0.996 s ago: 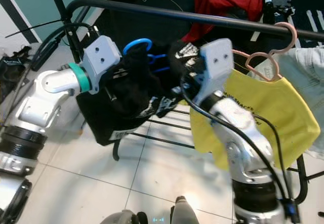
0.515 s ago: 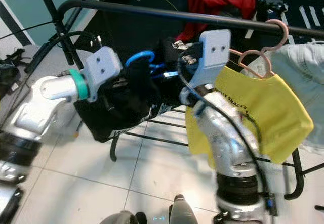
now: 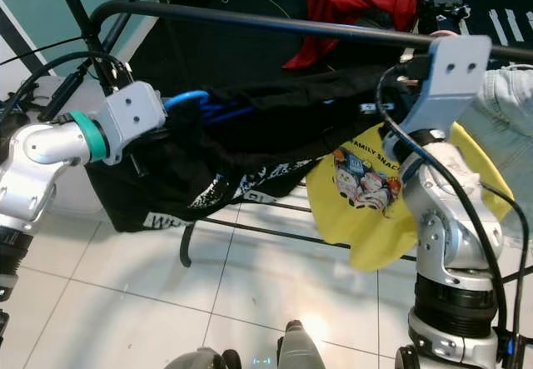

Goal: Hang hanger

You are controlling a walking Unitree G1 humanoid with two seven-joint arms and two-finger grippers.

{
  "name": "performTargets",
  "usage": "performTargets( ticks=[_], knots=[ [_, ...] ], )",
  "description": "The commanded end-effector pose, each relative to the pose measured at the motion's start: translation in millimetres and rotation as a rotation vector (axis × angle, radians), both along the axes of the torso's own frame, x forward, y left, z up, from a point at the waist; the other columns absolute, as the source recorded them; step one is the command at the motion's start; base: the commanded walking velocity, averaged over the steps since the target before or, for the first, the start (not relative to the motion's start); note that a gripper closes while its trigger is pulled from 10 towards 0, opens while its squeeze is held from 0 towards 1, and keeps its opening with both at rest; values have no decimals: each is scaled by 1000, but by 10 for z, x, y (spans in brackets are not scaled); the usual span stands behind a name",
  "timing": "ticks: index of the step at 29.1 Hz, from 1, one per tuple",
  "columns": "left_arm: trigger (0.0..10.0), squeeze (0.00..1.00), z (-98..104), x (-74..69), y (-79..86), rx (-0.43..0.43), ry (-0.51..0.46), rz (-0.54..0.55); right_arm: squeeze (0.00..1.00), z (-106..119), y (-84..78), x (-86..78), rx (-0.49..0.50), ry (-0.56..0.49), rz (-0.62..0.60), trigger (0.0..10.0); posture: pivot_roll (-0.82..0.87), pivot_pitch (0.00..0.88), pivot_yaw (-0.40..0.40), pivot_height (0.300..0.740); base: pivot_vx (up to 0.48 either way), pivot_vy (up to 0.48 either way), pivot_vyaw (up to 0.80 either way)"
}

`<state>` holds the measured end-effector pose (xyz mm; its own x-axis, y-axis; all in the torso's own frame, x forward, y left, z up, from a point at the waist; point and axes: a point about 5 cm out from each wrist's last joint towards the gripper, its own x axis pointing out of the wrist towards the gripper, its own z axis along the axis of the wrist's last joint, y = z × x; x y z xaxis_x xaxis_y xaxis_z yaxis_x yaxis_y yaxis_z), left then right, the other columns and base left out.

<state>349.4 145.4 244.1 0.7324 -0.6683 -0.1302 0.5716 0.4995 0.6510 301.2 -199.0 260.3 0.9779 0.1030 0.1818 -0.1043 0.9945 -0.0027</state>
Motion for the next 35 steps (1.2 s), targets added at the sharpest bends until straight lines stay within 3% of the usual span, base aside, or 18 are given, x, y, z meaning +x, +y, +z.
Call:
performTargets(
  ticks=[1,4,5,7,9,10,11,13,17,19,20,22,25,28,31,32,34,35],
  knots=[
    [10000,0,45,-11,-85,-74,-1,-4,0,-101,281,-22,-11,39,120,0,-161,79,107,740,0,0,0],
    [10000,0,42,-18,-152,-98,4,-18,0,-141,409,-18,-2,52,164,0,-160,78,107,740,0,0,0],
    [10000,0,22,-46,-233,-108,16,-51,0,-152,553,-21,8,53,220,0,-161,76,107,740,0,0,0],
    [10000,0,22,-46,-233,-108,16,-51,0,-152,553,-21,8,53,220,0,-161,76,107,740,0,0,0],
    [10000,0,-35,-99,-366,-115,32,-103,0,-105,796,-9,31,29,305,0,-164,75,111,740,0,0,0],
    [10000,0,-35,-99,-366,-115,32,-103,0,-105,796,-9,31,29,305,0,-164,75,111,740,0,0,0],
    [10000,0,-48,-98,-406,-128,36,-107,0,-41,897,6,50,-1,340,0,-161,73,111,740,0,0,0],
    [10000,0,-48,-98,-406,-128,36,-107,0,-41,897,6,50,-1,340,0,-161,73,111,740,0,0,0],
    [10000,0,3,-13,-439,-183,6,-43,0,149,1183,-50,138,-84,496,0,-154,67,104,740,0,0,0],
    [10000,0,25,5,-439,-198,-3,-26,0,164,1245,-87,149,-92,534,0,-153,66,103,740,0,0,0],
    [10000,0,75,30,-420,-225,-19,-2,0,63,1300,-133,132,-61,566,0,-152,66,99,740,0,0,0],
    [10000,0,75,30,-420,-225,-19,-2,0,63,1300,-133,132,-61,566,0,-152,66,99,740,0,0,0],
    [10000,0,264,103,-332,-315,-70,71,0,-504,1311,-305,-18,139,615,0,-151,65,92,740,0,0,0],
    [10000,0,308,114,-309,-328,-85,80,0,-666,1263,-355,-63,198,605,0,-150,65,92,740,0,0,0],
    [10000,0,362,118,-245,-322,-104,80,0,-1030,1031,-496,-157,315,533,0,-161,63,96,740,0,0,0],
    [10000,0,362,118,-245,-322,-104,80,0,-1030,1031,-496,-157,315,533,0,-161,63,96,740,0,0,0],
    [10000,0,359,114,-228,-307,-104,68,0,-1142,877,-520,-185,343,459,0,-167,62,101,740,0,0,0],
    [10000,0,346,110,-231,-298,-99,57,0,-1148,773,-483,-194,333,389,2706,-171,61,104,740,0,0,0]
  ],
)
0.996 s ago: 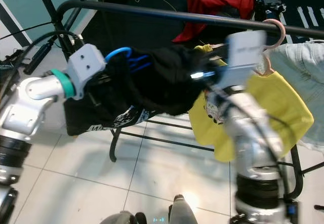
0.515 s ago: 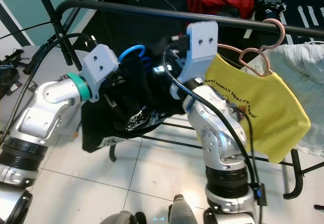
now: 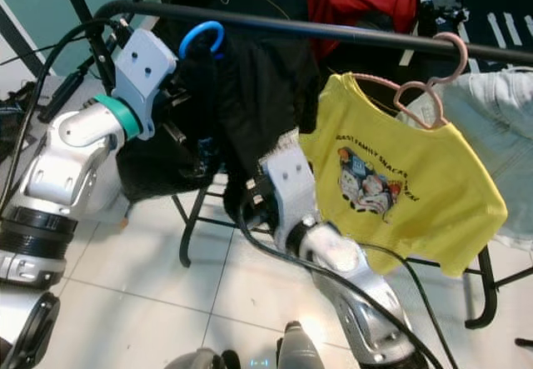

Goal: Hang hanger

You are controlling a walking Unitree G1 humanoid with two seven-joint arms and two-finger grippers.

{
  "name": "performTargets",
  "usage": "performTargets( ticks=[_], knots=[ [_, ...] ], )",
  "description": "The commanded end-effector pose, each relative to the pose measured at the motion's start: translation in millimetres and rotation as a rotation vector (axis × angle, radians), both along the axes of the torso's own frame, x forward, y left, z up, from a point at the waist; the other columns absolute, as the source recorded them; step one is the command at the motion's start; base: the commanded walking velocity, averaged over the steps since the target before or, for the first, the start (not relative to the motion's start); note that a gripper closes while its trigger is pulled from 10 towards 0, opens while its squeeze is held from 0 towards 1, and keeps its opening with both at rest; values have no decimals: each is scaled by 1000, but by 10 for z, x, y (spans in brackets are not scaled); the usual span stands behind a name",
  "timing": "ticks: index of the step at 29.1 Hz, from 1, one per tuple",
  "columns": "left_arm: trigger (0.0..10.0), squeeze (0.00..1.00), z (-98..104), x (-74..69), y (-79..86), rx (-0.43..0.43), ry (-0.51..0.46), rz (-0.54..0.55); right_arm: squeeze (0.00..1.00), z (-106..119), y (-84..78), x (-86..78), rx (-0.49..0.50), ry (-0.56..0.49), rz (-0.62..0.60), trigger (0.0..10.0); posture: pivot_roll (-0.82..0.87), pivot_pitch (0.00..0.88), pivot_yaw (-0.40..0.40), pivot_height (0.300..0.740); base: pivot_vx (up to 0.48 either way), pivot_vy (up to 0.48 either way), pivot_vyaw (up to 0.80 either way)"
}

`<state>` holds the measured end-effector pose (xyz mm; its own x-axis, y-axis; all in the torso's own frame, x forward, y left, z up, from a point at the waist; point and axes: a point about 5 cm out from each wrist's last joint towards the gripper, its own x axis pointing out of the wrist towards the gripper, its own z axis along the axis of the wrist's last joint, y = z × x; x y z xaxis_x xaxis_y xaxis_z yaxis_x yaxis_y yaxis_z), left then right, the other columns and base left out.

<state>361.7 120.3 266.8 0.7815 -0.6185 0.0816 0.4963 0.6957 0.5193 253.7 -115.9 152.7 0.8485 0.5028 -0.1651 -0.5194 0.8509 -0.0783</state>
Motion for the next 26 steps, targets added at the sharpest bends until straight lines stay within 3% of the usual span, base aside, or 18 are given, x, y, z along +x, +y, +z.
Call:
performTargets(
  ticks=[1,3,4,7,8,9,12,13,15,16,17,18,19,20,21,24,26],
  knots=[
    [10000,0,119,-13,21,-30,-50,-11,0,-72,-58,-8,-20,17,-34,2706,-171,61,104,740,0,0,0],
    [10000,0,111,-15,18,-25,-48,-19,0,-70,-127,17,-30,2,-79,2706,-171,61,104,740,0,0,0],
    [10000,0,97,-27,2,-18,-44,-34,0,7,-222,81,-32,-61,-142,10000,-174,59,106,740,0,0,0],
    [10000,0,87,-34,-13,-15,-42,-44,0,87,-295,126,-32,-122,-191,10000,-174,59,106,740,0,0,0],
    [10000,0,81,-39,-27,-14,-41,-53,0,184,-349,162,-29,-189,-219,10000,-173,54,109,740,0,0,0],
    [10000,0,80,-40,-37,-14,-41,-58,1000,284,-396,182,-11,-257,-247,10000,-173,53,109,740,0,0,0],
    [10000,0,85,-39,-49,-14,-42,-63,1000,478,-404,171,51,-363,-222,10000,-171,55,110,740,0,0,0],
    [10000,0,85,-39,-52,-14,-41,-65,1000,589,-359,129,98,-411,-158,10000,-170,55,110,740,0,0,0],
    [10000,0,85,-39,-52,-14,-41,-65,1000,589,-359,129,98,-411,-158,10000,-170,55,110,740,0,0,0],
    [10000,0,82,-42,-52,-13,-40,-68,1000,695,-305,78,128,-452,-88,10000,-170,56,111,740,0,0,0],
    [10000,0,80,-44,-54,-14,-39,-71,933,767,-234,14,155,-456,9,10000,-175,57,111,740,0,0,0],
    [10000,0,80,-44,-54,-14,-39,-71,933,767,-234,14,155,-456,9,10000,-175,57,111,740,0,0,0],
    [10000,0,78,-53,-59,-15,-38,-84,0,831,-144,-79,183,-431,140,10000,-175,57,111,740,0,0,0],
    [10000,0,77,-59,-63,-17,-37,-94,0,860,-87,-145,197,-408,227,10000,-175,57,111,740,0,0,0],
    [10000,0,77,-59,-63,-17,-37,-94,0,860,-87,-145,197,-408,227,10000,-175,57,111,740,0,0,0],
    [10000,0,98,-82,-76,-29,-44,-133,0,868,30,-530,260,-247,593,10000,-183,58,106,740,0,0,0],
    [10000,0,112,-85,-67,-36,-46,-142,0,861,13,-607,258,-221,651,10000,-184,58,106,740,0,0,0]
  ],
)
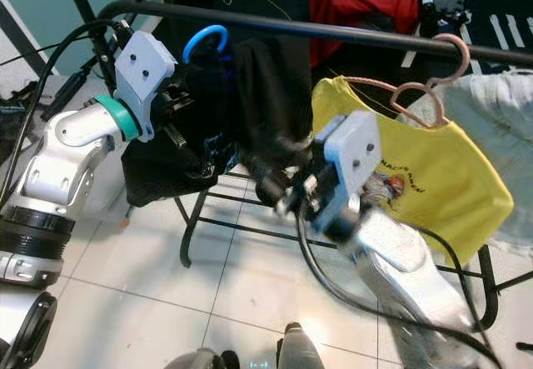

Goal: Hang hanger

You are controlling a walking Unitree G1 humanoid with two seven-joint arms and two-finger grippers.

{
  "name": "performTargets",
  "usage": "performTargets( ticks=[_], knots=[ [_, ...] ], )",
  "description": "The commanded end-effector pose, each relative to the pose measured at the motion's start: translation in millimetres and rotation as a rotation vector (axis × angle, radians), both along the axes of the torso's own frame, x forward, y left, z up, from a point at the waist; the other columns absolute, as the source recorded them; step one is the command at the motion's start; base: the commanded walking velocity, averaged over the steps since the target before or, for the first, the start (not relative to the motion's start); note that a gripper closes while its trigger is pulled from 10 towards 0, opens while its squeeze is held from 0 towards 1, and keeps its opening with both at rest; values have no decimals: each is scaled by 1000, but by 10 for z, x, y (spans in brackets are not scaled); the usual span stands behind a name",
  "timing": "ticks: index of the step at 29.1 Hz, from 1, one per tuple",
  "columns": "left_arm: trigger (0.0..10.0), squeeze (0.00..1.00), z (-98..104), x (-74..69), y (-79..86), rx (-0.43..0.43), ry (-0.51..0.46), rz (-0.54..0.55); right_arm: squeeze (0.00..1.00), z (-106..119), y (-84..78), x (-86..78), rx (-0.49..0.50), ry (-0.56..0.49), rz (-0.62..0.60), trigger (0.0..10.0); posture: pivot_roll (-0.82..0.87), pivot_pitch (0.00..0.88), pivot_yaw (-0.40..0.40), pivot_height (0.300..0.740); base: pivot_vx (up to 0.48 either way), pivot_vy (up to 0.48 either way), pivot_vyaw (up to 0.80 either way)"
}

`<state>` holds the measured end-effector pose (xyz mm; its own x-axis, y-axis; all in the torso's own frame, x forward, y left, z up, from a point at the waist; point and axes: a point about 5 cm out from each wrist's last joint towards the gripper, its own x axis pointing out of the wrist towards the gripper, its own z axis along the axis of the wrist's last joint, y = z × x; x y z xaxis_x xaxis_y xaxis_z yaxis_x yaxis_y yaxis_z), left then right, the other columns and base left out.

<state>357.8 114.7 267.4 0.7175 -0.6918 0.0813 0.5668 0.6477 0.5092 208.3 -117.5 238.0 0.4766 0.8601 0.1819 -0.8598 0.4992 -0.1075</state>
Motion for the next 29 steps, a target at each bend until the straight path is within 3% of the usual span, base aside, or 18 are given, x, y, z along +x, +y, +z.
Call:
performTargets(
  ticks=[1,4,6,9,11,12,14,18,19,20,21,24,25,29],
  knots=[
    [10000,0,106,-46,-11,-30,-52,-43,0,7,30,-153,-1,33,133,10000,-184,58,106,740,0,0,0],
    [10000,0,118,-81,19,-39,-40,-94,0,19,-47,-150,-40,17,118,10000,-187,58,106,740,0,0,0],
    [10000,0,91,-190,101,-15,-3,-222,0,110,-259,-73,-142,-64,16,10000,-189,58,105,740,0,0,0],
    [10000,0,56,-244,133,15,14,-276,0,175,-357,-52,-189,-98,-19,10000,-193,59,103,740,0,0,0],
    [10000,0,-54,-355,187,94,67,-374,0,397,-587,-22,-312,-186,-85,10000,-202,57,90,740,0,0,0],
    [10000,0,-54,-355,187,94,67,-374,0,397,-587,-22,-312,-186,-85,10000,-202,57,90,740,0,0,0],
    [10000,0,-133,-435,189,148,108,-457,0,647,-727,-58,-420,-233,-84,10000,-214,58,79,740,0,0,0],
    [10000,0,-160,-459,154,168,121,-502,0,694,-749,-85,-460,-203,-35,10000,-220,59,75,740,0,0,0],
    [10000,0,-166,-463,122,175,121,-523,620,637,-715,-96,-479,-166,13,10000,-220,61,76,740,0,0,0],
    [10000,0,-166,-463,122,175,121,-523,620,637,-715,-96,-479,-166,13,10000,-220,61,76,740,0,0,0],
    [10000,0,-164,-462,89,179,120,-543,1000,572,-660,-128,-470,-115,86,10000,-220,61,76,740,0,0,0],
    [10000,0,-158,-461,63,186,117,-559,1000,521,-614,-165,-465,-73,157,10000,-222,62,84,740,0,0,0],
    [10000,0,-135,-464,38,194,113,-584,1000,482,-565,-221,-432,-16,257,10000,-225,62,92,740,0,0,0],
    [10000,0,-101,-491,36,203,111,-619,1000,445,-577,-228,-434,21,301,10000,-225,63,98,740,0,0,0]
  ],
)
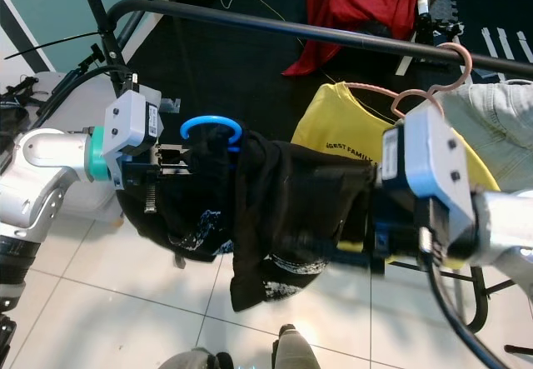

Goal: Hang hanger

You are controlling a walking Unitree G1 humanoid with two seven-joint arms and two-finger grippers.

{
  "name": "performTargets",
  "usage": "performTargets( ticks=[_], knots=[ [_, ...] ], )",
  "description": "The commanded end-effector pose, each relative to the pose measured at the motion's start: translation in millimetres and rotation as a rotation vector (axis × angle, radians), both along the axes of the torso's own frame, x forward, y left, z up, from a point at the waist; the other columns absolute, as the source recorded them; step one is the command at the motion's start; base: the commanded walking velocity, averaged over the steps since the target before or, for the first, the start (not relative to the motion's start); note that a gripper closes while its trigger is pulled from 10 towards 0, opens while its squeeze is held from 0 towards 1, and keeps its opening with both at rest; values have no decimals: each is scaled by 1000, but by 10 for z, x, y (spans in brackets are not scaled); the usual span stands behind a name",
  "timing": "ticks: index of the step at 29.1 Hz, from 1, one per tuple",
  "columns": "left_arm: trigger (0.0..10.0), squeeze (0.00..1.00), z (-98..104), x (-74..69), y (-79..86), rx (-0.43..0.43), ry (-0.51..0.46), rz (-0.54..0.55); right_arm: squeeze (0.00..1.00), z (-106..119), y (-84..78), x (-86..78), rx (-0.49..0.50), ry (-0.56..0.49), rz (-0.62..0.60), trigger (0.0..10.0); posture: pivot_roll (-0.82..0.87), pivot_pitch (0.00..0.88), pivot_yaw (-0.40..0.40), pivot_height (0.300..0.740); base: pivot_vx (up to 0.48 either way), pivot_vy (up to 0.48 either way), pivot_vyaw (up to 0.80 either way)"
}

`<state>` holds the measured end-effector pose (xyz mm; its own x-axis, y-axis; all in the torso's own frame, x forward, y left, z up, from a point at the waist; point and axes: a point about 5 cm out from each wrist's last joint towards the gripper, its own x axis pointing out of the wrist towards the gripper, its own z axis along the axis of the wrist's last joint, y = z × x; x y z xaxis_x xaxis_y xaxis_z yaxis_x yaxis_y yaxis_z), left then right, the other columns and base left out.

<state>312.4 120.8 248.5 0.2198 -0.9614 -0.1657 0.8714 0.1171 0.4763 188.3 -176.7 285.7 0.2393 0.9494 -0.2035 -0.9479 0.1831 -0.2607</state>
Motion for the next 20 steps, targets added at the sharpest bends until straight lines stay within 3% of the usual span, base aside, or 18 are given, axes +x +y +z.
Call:
performTargets(
  ticks=[1,3,5,6,11,20],
  knots=[
    [10000,0,89,-38,-25,-14,-33,-48,1000,-31,15,-29,-18,35,37,10000,-225,63,98,740,0,0,0],
    [10000,0,106,-59,-24,-8,-34,-69,1000,-56,-7,-6,-50,35,35,10000,-223,64,100,740,0,0,0],
    [10000,0,136,-117,-30,6,-35,-114,1000,-21,-51,108,-92,-36,-12,10000,-214,63,100,740,0,0,0],
    [10000,0,139,-149,-35,15,-35,-134,0,54,-71,172,-96,-89,-34,10000,-212,63,101,740,0,0,0],
    [10000,0,114,-214,-50,27,-21,-169,0,184,-96,225,-91,-154,-45,10000,-202,62,103,740,0,0,0],
    [10000,0,145,-270,-79,20,-23,-206,0,87,-123,242,-95,-73,-23,10000,-191,61,103,740,0,0,0]
  ],
)
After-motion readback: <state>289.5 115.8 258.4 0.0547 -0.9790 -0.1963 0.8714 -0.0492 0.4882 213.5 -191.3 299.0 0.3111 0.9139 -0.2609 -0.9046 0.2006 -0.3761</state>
